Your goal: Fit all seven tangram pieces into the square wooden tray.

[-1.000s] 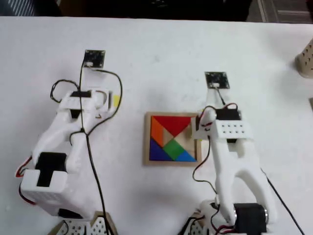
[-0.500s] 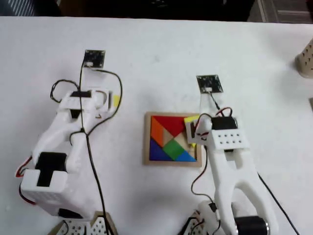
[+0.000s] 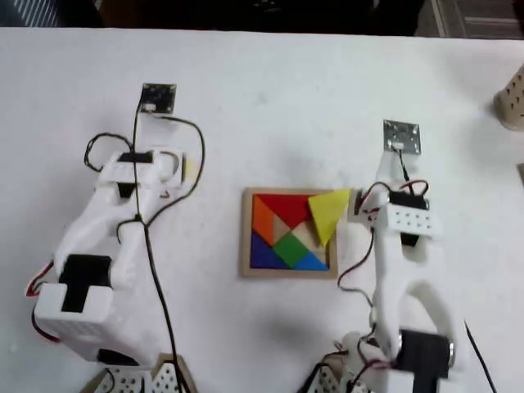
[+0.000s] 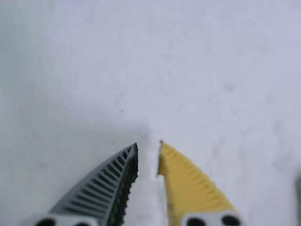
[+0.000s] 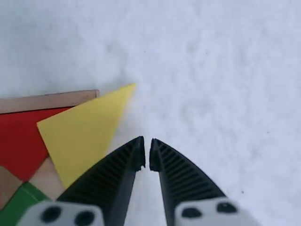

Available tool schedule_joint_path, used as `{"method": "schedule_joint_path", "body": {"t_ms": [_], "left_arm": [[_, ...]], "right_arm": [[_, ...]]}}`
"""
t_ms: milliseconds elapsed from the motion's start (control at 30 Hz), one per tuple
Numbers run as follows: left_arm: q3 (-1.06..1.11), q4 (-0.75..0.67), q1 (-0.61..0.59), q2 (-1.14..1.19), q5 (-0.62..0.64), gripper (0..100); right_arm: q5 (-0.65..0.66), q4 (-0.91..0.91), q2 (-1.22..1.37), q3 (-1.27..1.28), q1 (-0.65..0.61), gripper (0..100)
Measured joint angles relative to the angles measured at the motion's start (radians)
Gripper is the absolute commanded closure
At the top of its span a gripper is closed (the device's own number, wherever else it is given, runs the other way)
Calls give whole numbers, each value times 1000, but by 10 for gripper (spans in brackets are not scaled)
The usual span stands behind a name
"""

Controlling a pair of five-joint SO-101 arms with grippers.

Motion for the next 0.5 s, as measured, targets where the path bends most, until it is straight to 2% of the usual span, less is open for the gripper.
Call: {"method": "schedule_joint_path", "body": {"t_ms": [200,300,500], "left_arm": [[155,0,9,-124,-137,979],[273,-54,43,-219,-192,979],[425,-193,121,-365,-169,979]], "right_arm": [[0,-2,123,-60,0,981],[0,-2,160,-95,0,981],[0,-2,163,-124,40,981]]}}
